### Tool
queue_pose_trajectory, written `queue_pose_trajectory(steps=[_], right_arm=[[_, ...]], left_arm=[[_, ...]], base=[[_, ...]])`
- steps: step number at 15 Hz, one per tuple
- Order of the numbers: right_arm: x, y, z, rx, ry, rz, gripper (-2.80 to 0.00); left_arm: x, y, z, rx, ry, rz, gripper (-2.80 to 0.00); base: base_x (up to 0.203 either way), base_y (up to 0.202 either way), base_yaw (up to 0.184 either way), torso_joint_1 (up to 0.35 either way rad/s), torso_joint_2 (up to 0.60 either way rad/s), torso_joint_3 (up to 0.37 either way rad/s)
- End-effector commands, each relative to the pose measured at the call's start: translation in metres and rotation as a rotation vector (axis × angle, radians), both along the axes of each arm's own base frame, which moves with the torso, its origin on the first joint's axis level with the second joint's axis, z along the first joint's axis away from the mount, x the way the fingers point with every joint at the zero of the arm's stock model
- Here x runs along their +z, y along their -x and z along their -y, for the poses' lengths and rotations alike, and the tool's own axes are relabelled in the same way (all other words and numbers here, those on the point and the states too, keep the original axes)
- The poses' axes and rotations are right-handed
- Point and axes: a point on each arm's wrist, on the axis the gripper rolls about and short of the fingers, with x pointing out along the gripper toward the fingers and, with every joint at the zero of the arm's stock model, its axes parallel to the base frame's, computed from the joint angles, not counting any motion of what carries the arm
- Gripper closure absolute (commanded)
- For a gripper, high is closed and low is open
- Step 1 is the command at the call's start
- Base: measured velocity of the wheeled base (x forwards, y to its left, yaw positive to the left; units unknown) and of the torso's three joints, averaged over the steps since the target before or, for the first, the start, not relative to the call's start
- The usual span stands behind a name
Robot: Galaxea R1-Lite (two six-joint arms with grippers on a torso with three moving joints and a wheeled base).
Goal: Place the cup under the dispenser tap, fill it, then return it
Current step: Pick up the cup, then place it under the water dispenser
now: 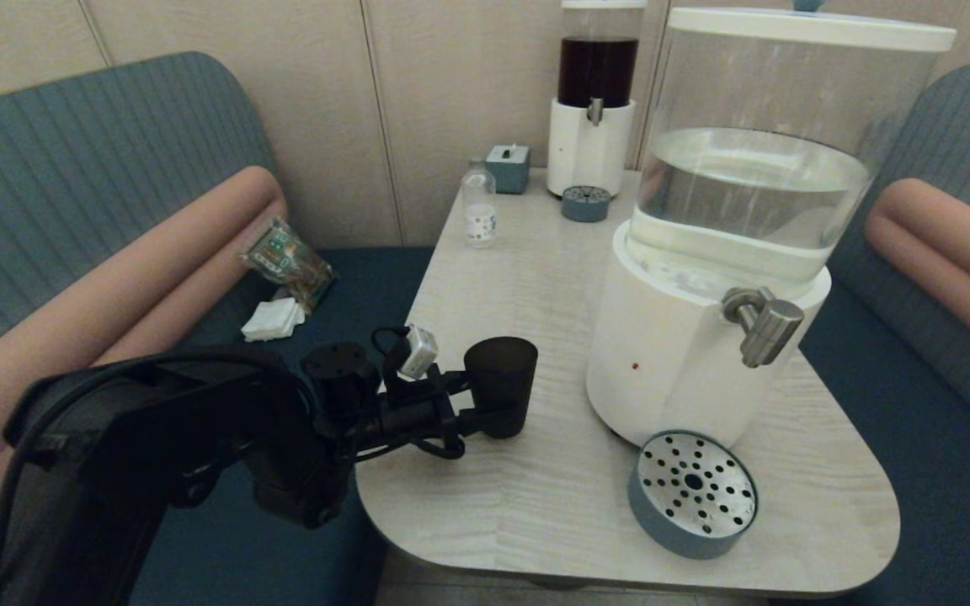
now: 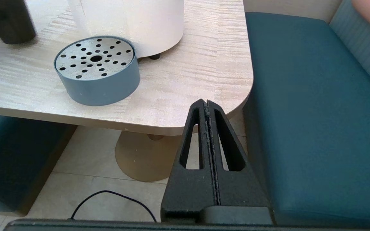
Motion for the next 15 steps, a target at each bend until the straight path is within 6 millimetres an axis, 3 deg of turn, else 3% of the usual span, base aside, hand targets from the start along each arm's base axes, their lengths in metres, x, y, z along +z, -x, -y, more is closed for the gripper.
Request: queue_pose_trajectory(steps=[1,6,8,11,15], right_arm=[[0.0,0.0,0.0,0.001,0.0,0.001,0.0],[0.0,0.0,0.0,0.001,0.0,0.001,0.0],[0.0,0.0,0.0,0.001,0.0,0.001,0.0],[0.0,0.0,0.0,0.0,0.0,0.001,0.0],[0.0,0.0,0.0,0.001,0.0,0.001,0.0]], left_arm=[[0.031,0.019,-0.007,-0.005,0.012,0.036,0.0],[0.075,0.085,-0.021,-0.036,0.011,0.031,0.0],[0.083,0.115,0.002,-0.134,0.015,0.024,0.0],[0.091,0.142,0.042,-0.198,0.046,0.018,0.0],[0.077,0.141,0.077,-0.206,0.054,-0.019,0.0]], base=[[0.0,0.0,0.0,0.0,0.0,0.0],[0.0,0.0,0.0,0.0,0.0,0.0],[0.0,0.0,0.0,0.0,0.0,0.0],[0.0,0.0,0.0,0.0,0.0,0.0],[0.0,0.0,0.0,0.0,0.0,0.0]])
